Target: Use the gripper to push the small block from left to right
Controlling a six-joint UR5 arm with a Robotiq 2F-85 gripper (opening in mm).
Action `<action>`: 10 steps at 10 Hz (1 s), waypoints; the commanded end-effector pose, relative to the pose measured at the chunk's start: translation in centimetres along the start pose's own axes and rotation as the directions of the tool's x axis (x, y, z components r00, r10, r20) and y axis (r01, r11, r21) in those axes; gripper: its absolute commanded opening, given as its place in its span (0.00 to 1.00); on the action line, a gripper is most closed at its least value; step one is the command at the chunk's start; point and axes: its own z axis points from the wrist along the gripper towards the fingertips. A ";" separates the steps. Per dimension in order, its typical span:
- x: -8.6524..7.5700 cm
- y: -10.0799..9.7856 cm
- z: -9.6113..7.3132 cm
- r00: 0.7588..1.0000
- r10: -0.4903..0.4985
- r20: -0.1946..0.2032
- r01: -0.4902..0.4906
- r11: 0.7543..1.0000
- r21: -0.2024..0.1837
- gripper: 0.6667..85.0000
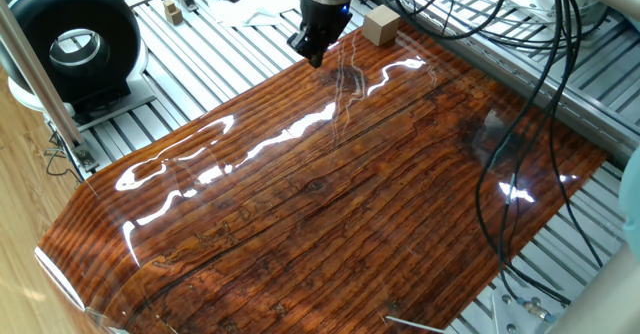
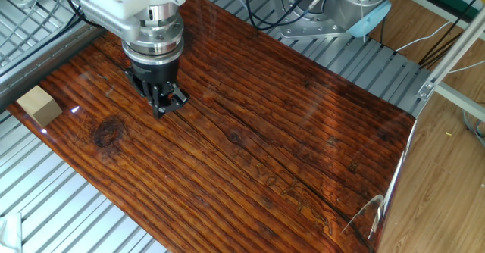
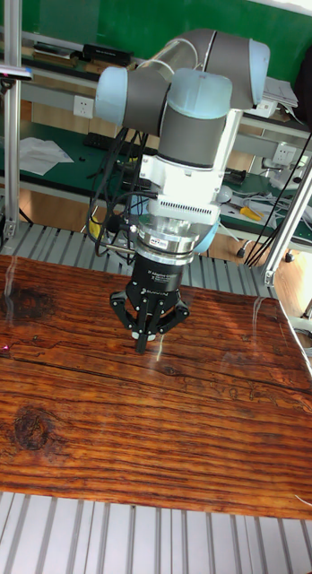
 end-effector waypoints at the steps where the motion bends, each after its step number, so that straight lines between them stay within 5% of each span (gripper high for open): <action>1: -1.2 -2.1 0.5 1.000 0.008 -0.018 -0.008 1.000 -0.018 0.00; 3: -2.0 -6.6 1.5 0.998 -0.011 -0.067 0.013 0.999 0.030 0.00; 5: -3.4 -9.6 3.3 0.995 -0.025 -0.092 0.024 1.000 -0.012 0.00; 8: -6.6 -12.9 6.3 0.997 -0.019 -0.071 0.019 1.000 -0.005 0.00; 10: -7.9 -15.8 8.0 0.996 -0.085 -0.034 0.087 0.993 0.081 0.00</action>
